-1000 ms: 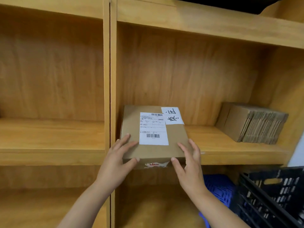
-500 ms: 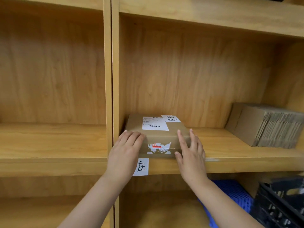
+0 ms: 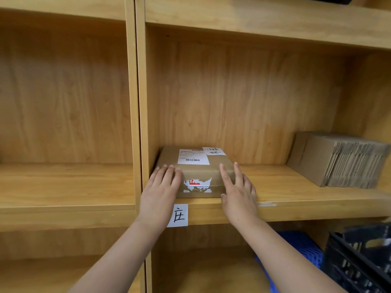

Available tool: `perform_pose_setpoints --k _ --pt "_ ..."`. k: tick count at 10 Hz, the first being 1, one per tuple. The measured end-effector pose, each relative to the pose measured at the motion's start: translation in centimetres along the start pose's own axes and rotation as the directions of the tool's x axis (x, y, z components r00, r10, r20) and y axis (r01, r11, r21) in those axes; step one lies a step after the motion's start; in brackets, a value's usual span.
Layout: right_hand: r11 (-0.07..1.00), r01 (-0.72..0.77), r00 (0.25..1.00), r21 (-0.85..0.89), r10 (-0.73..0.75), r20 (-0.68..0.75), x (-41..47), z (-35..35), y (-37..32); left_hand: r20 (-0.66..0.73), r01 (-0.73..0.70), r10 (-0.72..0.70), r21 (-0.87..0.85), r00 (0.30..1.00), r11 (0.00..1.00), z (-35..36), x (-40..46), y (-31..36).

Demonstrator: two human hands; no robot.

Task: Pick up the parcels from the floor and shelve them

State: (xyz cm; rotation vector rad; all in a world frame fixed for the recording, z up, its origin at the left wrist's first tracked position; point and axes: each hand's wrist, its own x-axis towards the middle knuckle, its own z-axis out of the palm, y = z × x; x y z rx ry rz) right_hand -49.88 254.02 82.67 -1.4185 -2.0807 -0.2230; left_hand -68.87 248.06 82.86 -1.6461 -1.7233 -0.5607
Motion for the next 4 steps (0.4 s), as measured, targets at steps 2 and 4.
perform_pose_setpoints --k 2,4 --pt "0.996 -0.027 1.0 0.086 0.028 -0.008 -2.3 -3.0 0.6 0.04 0.041 -0.042 0.025 0.998 0.999 -2.4 -1.8 1.1" --pt "0.993 0.03 0.997 0.115 -0.038 0.069 -6.8 -5.9 1.5 0.231 0.086 -0.114 0.13 0.966 0.988 -6.6 -6.7 3.5"
